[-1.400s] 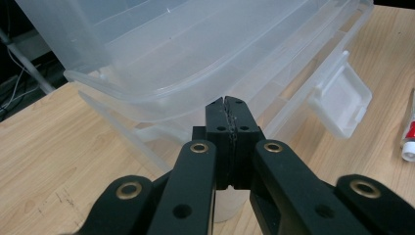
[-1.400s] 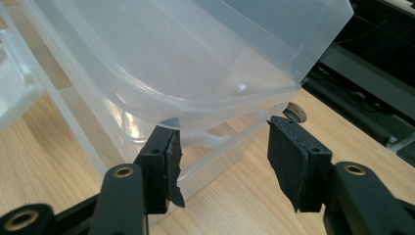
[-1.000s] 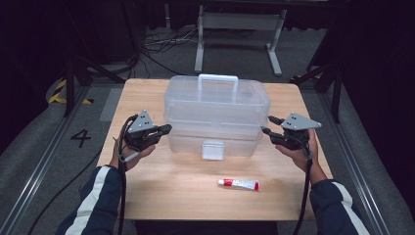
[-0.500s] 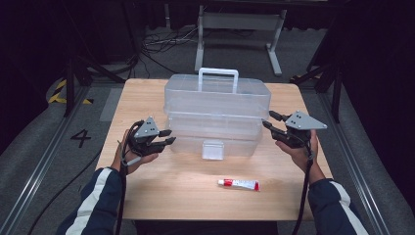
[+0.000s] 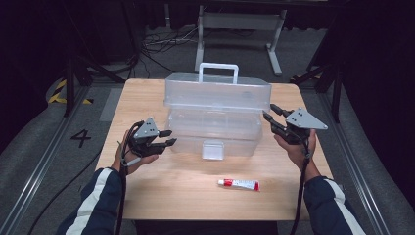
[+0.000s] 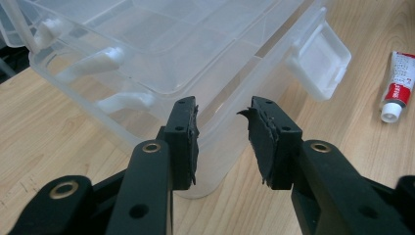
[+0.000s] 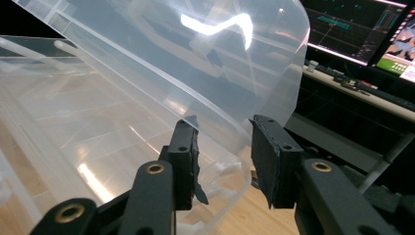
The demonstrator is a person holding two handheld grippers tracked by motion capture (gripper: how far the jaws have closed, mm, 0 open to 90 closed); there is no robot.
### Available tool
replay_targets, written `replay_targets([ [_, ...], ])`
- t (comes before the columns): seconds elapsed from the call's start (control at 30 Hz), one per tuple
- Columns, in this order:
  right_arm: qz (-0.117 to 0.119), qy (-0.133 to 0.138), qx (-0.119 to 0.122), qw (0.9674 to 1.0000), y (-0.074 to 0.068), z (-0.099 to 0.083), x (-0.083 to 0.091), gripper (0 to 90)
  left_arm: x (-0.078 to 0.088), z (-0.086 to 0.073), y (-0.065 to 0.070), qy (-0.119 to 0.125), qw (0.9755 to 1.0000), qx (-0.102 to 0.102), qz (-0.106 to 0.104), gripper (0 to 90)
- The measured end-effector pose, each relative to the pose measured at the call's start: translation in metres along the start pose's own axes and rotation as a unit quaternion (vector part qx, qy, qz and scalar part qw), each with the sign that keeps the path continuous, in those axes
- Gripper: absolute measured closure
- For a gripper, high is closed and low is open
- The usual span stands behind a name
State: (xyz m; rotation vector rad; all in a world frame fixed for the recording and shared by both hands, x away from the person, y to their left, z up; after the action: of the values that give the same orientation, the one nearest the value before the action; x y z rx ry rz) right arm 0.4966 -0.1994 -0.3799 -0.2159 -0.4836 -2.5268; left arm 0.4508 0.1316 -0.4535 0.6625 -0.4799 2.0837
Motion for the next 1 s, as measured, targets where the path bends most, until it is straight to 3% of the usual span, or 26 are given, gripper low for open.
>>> replay_targets([
  [0.3,-0.037,0.012,-0.003,0.9992,0.005,0.009,-0.003,67.2,-0.002,-0.001,0.002,-0.001,1.0000,0.002,-0.006,63.1],
  [0.8,-0.057,0.011,-0.020,0.9981,0.017,0.025,-0.010,69.8,-0.004,0.004,0.003,0.007,0.9999,-0.002,-0.010,58.0],
  [1.0,-0.067,0.008,-0.021,0.9975,0.023,0.033,-0.015,71.5,-0.015,0.006,0.005,-0.008,0.9998,-0.010,-0.018,56.0],
])
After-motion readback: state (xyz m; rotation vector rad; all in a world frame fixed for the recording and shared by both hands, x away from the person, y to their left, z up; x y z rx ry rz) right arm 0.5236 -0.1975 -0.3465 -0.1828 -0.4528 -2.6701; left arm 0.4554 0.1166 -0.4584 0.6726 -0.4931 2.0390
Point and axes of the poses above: each handheld gripper's, and its own axes: x roughly backward along the jaws, z roughly out of its top, y roughly to its right, the point moved 10 cm from there along -x, roughly forward along the jaws, and after that the axes turned 4 degrees about -y, right-handed, at the moved point
